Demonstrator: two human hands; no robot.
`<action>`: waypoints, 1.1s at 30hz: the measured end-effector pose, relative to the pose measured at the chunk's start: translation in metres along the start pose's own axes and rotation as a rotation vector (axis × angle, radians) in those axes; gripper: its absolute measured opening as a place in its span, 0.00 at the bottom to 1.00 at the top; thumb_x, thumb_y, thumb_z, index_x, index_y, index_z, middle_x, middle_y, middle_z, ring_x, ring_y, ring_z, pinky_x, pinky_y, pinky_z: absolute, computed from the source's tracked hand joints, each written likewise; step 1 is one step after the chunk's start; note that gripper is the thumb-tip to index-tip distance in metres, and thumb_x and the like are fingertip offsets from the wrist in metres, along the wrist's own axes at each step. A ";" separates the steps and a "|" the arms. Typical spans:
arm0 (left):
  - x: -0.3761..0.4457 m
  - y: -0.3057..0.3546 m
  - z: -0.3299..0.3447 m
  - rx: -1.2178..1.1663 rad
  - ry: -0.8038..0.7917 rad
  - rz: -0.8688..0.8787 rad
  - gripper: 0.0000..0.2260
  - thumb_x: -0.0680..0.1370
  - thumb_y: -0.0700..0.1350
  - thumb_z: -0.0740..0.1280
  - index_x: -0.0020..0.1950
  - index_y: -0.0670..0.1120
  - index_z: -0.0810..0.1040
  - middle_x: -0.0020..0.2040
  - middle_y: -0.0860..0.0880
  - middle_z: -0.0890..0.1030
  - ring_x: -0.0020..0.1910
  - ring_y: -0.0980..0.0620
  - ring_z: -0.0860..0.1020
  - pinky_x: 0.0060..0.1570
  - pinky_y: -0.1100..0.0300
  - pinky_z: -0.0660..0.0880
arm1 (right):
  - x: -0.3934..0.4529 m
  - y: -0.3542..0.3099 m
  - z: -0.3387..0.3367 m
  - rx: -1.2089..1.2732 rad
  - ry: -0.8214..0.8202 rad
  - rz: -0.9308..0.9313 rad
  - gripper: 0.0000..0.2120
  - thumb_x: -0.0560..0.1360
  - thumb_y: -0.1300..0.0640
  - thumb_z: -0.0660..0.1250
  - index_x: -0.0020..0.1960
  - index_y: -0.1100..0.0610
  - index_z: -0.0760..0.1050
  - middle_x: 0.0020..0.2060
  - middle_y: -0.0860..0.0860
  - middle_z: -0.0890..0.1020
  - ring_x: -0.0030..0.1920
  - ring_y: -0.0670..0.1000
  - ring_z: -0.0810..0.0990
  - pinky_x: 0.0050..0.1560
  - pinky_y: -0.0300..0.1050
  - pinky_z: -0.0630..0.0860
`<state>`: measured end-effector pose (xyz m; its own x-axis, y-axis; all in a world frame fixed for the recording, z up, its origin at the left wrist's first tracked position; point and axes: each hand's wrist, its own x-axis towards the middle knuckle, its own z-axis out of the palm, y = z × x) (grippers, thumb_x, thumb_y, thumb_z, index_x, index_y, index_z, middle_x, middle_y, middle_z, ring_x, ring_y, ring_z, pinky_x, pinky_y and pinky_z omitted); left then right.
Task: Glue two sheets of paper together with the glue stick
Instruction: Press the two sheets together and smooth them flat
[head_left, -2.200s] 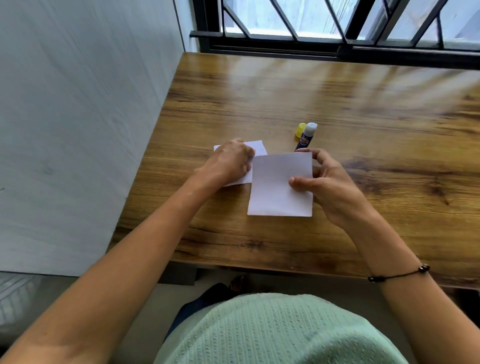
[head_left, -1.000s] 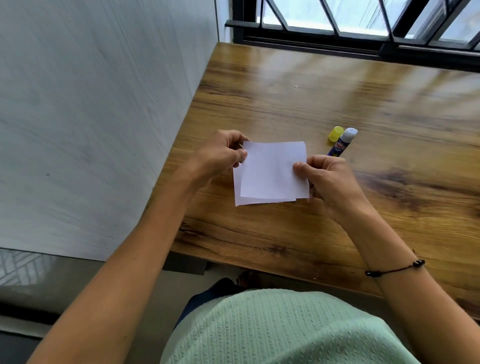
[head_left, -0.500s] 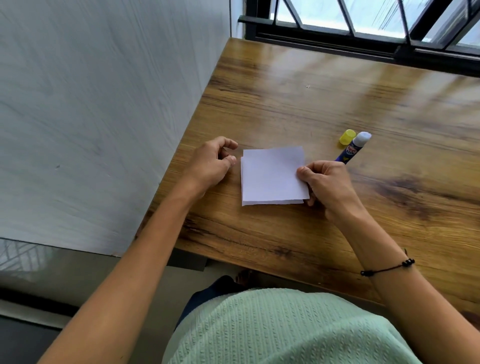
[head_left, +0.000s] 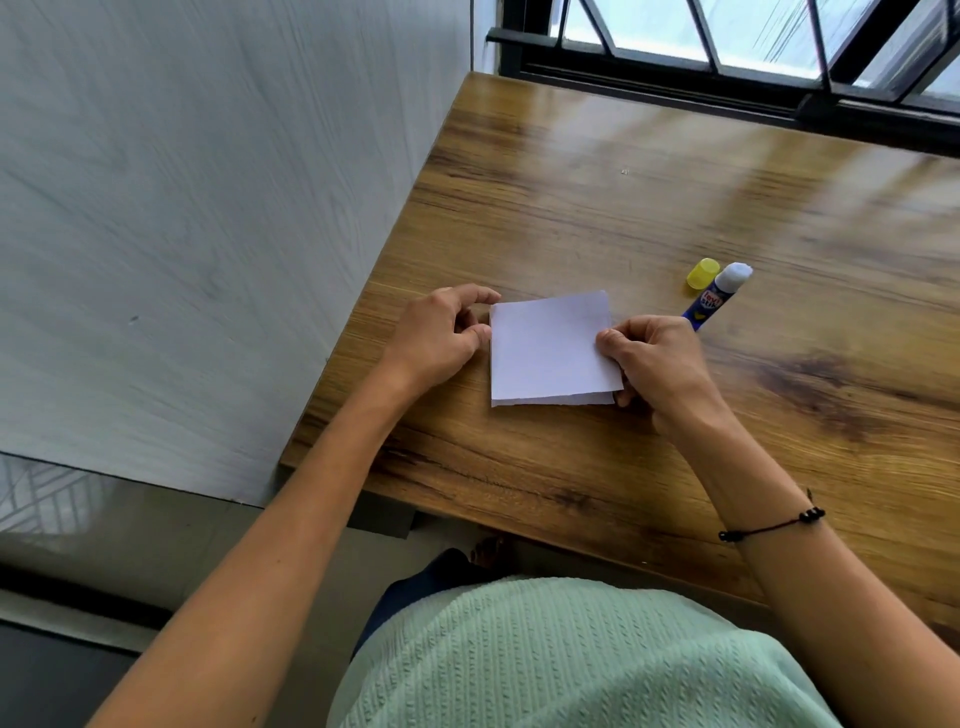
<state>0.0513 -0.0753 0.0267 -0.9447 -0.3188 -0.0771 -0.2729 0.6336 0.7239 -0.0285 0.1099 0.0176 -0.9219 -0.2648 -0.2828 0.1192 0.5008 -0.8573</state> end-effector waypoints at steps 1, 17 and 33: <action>0.000 0.000 0.000 0.011 -0.003 0.003 0.16 0.75 0.42 0.65 0.63 0.50 0.73 0.42 0.50 0.76 0.42 0.54 0.73 0.44 0.63 0.66 | 0.000 0.000 0.000 0.009 0.002 0.001 0.08 0.75 0.56 0.65 0.38 0.56 0.76 0.32 0.54 0.77 0.18 0.45 0.71 0.19 0.39 0.68; 0.004 -0.001 0.004 0.141 -0.002 0.028 0.17 0.75 0.42 0.65 0.64 0.49 0.73 0.45 0.49 0.73 0.44 0.54 0.70 0.47 0.62 0.68 | 0.001 0.002 0.002 -0.026 0.002 0.006 0.07 0.75 0.55 0.65 0.41 0.57 0.77 0.36 0.55 0.79 0.21 0.46 0.72 0.18 0.36 0.67; 0.005 0.002 0.010 0.350 -0.065 0.068 0.20 0.75 0.46 0.66 0.66 0.44 0.70 0.52 0.44 0.74 0.53 0.47 0.72 0.53 0.58 0.67 | -0.005 0.001 0.004 -0.133 0.054 -0.058 0.08 0.76 0.54 0.64 0.42 0.56 0.77 0.37 0.53 0.79 0.23 0.47 0.75 0.18 0.32 0.67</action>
<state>0.0438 -0.0685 0.0211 -0.9694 -0.2291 -0.0886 -0.2441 0.8583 0.4513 -0.0226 0.1090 0.0163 -0.9449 -0.2531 -0.2077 0.0186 0.5920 -0.8057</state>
